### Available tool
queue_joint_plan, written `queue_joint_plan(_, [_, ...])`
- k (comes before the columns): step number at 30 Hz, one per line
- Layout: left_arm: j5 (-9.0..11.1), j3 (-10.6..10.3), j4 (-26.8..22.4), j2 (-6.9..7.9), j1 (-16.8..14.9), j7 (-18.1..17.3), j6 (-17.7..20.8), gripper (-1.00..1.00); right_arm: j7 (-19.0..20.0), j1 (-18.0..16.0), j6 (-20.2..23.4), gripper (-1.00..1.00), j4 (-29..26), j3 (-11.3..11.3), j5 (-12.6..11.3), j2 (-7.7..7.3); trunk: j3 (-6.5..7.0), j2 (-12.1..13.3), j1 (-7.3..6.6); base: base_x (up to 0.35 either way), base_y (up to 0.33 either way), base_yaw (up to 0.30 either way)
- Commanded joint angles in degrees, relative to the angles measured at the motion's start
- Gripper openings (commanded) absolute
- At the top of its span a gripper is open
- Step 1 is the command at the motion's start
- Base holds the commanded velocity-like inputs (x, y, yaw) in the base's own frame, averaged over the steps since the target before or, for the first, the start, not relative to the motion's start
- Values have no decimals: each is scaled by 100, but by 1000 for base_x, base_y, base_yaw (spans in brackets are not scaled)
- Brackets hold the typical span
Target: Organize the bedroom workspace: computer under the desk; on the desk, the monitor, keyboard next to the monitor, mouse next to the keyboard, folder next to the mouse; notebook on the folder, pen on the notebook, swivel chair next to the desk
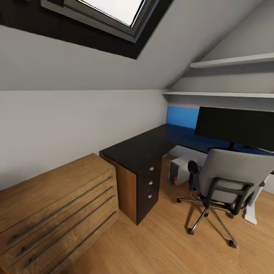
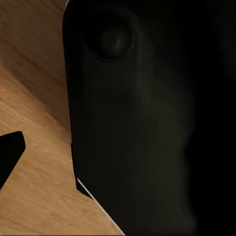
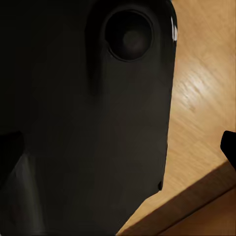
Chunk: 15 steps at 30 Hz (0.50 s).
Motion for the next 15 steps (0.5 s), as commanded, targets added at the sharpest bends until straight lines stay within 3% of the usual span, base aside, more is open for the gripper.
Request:
queue_joint_plan(1, [3,-21,-33,-33,33,33,30,100,33,-28,33,100,-33,-11,2,33,-3,-1,0,0,0,0])
queue_joint_plan(6, [6,-13,-114,-193,137,32,22,100,52,-27,65,100,-37,-6,-10,138,87,199,-109,0,0,0])
queue_joint_plan(9, [23,22,-136,-94,139,13,15,100,61,-37,-2,100,-114,7,21,204,141,320,-175,0,0,0])
queue_joint_plan(15, [26,32,-140,-72,140,12,16,100,58,-39,-195,100,-132,14,26,219,195,440,-241,0,0,0])
